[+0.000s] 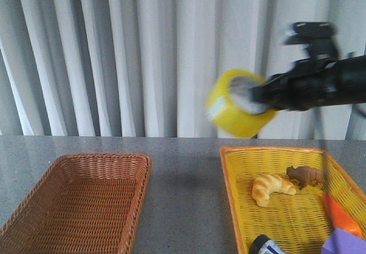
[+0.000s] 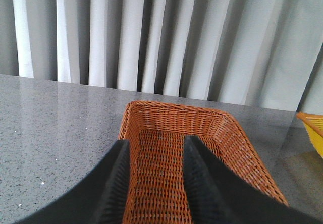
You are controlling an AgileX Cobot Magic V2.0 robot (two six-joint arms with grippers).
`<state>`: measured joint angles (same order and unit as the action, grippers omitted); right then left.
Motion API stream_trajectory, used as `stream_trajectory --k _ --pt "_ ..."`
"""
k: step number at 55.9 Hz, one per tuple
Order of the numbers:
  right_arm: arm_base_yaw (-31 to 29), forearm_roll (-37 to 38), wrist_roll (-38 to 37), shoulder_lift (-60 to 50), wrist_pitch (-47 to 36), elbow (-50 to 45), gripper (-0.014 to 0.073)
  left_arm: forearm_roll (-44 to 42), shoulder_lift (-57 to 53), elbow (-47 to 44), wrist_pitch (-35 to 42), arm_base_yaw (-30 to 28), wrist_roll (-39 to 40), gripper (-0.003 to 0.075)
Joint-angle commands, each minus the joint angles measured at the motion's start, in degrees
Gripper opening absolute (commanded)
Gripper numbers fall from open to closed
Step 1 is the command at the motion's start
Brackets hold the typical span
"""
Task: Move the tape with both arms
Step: 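Carry the tape toward the table center and set it down, open right gripper, then raise the right gripper away from the tape and withdraw it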
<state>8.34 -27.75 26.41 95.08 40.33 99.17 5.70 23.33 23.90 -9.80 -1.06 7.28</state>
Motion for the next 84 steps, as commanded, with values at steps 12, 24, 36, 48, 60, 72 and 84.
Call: stream_trajectory --k 12,24,36,48,60,72,84 --pt "9.65 -4.44 8.61 8.64 2.74 1.73 -0.0004 0.14 0.67 2.01 3.93 0.08 -0.03 0.0262" --pt "11.56 -3.13 8.65 16.98 8.09 1.73 0.0006 0.14 0.67 2.01 3.93 0.08 -0.03 0.0262" --pt "11.81 -2.58 8.49 20.77 9.16 1.73 0.0034 0.14 0.67 2.01 3.93 0.08 -0.03 0.0262" --pt "12.06 -0.44 8.42 20.89 9.28 1.73 0.0125 0.14 0.67 2.01 3.93 0.08 -0.03 0.0262" --pt "12.06 1.24 7.99 20.89 9.32 1.73 0.0256 0.14 0.67 2.01 3.82 0.08 -0.03 0.0262" --pt "12.06 2.10 7.99 20.43 8.38 1.80 0.0338 0.14 0.67 2.01 3.08 0.08 -0.03 0.0262" --pt "11.94 2.10 7.99 14.77 2.94 1.80 0.0341 0.14 0.67 2.01 2.93 0.08 -0.03 0.0262"
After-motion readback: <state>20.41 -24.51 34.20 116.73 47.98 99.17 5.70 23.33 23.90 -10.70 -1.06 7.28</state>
